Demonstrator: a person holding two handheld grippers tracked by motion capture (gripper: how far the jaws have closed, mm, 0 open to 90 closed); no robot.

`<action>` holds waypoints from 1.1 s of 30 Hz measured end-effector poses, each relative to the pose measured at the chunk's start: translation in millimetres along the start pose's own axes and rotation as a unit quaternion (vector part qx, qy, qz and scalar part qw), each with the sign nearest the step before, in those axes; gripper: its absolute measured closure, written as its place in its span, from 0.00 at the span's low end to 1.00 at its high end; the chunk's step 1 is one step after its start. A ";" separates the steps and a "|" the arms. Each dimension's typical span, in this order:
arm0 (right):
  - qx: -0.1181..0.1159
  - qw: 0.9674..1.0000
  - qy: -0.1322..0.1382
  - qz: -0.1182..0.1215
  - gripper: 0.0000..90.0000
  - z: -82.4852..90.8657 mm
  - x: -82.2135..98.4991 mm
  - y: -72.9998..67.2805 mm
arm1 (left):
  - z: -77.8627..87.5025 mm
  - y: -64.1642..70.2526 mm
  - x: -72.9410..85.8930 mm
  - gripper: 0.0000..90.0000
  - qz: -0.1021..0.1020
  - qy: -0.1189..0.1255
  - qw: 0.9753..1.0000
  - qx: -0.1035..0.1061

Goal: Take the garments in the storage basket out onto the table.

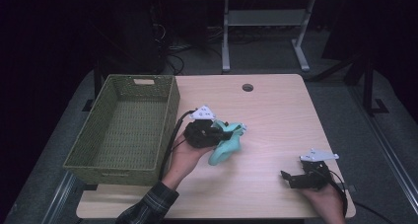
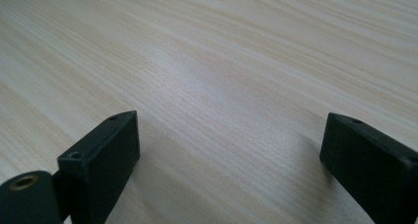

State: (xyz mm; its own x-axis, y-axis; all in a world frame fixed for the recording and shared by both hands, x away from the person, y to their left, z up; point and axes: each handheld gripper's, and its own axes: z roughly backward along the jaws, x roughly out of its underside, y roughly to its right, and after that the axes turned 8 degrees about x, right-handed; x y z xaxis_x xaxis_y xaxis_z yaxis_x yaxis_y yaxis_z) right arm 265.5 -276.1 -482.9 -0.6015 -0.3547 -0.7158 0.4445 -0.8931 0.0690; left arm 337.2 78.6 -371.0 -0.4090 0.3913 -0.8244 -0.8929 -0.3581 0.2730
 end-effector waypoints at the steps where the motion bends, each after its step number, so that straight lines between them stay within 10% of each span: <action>1: 0.000 1.000 0.000 0.000 0.08 0.1 0.0 -0.1 | -4.4 0.5 2.4 0.90 0.002 -0.005 1.000 0.001; 24: 0.000 1.000 0.000 0.000 0.08 0.1 0.0 0.0 | -50.4 -12.4 58.4 0.87 0.042 -0.104 0.994 -0.003; 33: 0.000 1.000 0.000 0.000 0.08 0.1 0.0 0.0 | -55.2 -16.6 64.8 0.54 0.045 -0.127 0.991 -0.024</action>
State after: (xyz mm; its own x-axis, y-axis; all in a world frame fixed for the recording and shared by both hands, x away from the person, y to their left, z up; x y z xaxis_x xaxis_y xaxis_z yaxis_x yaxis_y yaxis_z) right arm 265.4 -276.1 -482.8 -0.6019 -0.3544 -0.7156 0.4442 -0.8933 0.0687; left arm 335.9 63.1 -456.3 -0.5255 0.5545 -0.6453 -0.8435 -0.4390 0.3096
